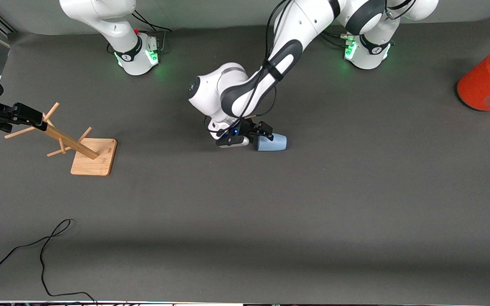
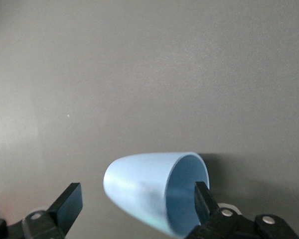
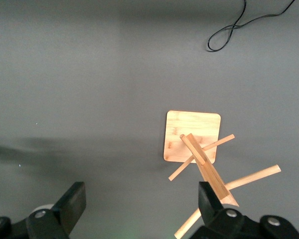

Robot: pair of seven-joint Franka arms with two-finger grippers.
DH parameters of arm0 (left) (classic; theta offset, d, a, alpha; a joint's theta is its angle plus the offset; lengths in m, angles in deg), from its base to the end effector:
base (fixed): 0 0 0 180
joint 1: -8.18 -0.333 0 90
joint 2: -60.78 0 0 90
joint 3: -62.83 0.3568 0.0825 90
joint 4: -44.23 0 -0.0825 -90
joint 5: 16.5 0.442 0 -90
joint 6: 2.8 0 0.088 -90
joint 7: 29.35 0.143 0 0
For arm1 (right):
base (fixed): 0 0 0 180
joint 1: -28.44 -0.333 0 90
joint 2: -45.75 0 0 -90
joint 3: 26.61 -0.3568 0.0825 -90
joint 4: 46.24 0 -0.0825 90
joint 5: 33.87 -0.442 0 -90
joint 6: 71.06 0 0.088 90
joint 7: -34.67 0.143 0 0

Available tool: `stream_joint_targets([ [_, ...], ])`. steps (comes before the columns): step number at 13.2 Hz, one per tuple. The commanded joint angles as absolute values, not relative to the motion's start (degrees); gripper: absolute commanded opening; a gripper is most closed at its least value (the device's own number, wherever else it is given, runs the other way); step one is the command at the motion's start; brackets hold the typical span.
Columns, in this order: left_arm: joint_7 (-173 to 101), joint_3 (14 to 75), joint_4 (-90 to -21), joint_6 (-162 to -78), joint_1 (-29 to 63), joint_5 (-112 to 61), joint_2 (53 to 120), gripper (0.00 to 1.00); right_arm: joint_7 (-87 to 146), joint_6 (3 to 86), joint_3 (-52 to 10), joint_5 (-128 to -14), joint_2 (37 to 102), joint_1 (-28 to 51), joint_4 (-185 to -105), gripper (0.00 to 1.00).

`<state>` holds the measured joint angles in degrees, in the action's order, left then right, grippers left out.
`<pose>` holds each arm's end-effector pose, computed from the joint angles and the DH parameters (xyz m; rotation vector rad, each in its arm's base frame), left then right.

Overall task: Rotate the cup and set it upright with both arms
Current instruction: 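Grasp the blue cup rim with the left gripper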

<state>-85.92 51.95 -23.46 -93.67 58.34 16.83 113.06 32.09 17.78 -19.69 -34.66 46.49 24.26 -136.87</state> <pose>0.4720 -0.6198 0.1859 -2.5043 0.2514 -0.1224 0.6119 -0.0268 0.6139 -3.1266 0.0044 0.0679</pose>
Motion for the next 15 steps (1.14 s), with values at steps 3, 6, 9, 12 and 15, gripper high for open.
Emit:
stream_joint_targets([
  [3,-83.3,52.4,-23.1,-94.3,58.8,20.2,114.0,0.94,31.6,18.3,-19.3,-34.7,45.6,23.6,-137.5,1.0],
  [6,-81.9,52.4,-24.2,-94.4,58.9,21.0,114.3,0.67,31.5,18.3,-19.3,-34.7,45.6,23.6,-137.5,1.0],
  [9,-78.8,52.4,-24.4,-93.7,59.0,22.4,114.2,0.0,31.4,19.0,-19.2,-34.2,45.6,23.7,-137.6,1.0],
  [12,-72.0,52.4,-24.4,-92.9,58.9,22.6,113.7,0.0,31.4,19.6,-19.3,-34.1,45.7,23.6,-137.6,1.0],
  [15,-66.3,53.1,-23.5,-87.6,58.2,22.0,111.3,0.0,31.4,19.6,-19.2,-34.1,45.8,23.7,-137.6,1.0],
])
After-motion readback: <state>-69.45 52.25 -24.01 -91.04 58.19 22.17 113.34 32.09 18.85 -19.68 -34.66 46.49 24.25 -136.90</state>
